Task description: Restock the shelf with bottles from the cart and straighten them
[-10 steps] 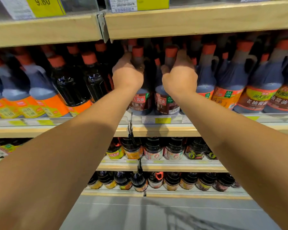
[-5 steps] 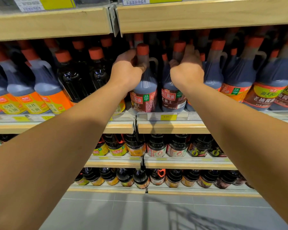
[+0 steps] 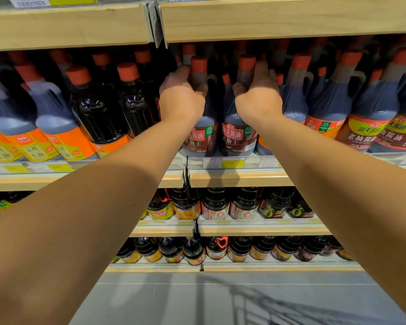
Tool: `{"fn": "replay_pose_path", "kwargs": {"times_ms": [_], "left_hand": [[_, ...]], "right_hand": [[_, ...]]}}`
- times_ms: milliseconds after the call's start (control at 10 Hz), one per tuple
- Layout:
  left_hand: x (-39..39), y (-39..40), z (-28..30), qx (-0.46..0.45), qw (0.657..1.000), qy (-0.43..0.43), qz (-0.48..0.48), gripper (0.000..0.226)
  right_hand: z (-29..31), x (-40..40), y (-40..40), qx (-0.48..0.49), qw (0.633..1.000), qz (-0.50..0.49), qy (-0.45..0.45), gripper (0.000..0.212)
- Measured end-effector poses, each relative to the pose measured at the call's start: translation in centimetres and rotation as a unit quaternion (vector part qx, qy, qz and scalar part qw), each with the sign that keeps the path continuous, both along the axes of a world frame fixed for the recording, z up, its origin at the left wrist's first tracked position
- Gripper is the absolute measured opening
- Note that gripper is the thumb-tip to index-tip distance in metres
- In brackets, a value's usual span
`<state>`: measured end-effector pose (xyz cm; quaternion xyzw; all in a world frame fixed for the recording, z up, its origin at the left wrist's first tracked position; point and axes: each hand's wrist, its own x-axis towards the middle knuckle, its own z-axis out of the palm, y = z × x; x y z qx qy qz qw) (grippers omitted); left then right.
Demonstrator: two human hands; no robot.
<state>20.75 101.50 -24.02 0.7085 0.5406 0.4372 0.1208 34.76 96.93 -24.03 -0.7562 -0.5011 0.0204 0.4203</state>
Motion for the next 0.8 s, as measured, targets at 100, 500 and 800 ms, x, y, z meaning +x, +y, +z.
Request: {"fn": "replay_pose_path", "kwargs": {"times_ms": [100, 500, 800], "left_hand": [[0.2, 0.1, 0.0, -0.006, 1.000, 0.001, 0.013, 0.029], [-0.1, -1.5, 0.8, -0.058, 0.998, -0.030, 0.022, 0.034], [-3.7, -6.5, 1.0, -0.129, 0.990, -0.033, -0.046, 0.060]], "right_hand": [[0.0, 0.2, 0.1, 0.000, 1.000, 0.009, 0.008, 0.060], [1.6, -0.6, -3.2, 0.054, 0.994, 0.066, 0.063, 0.062], [1.5, -1.8, -9.9, -0.073, 0.995, 0.058, 0.021, 0.070]]}}
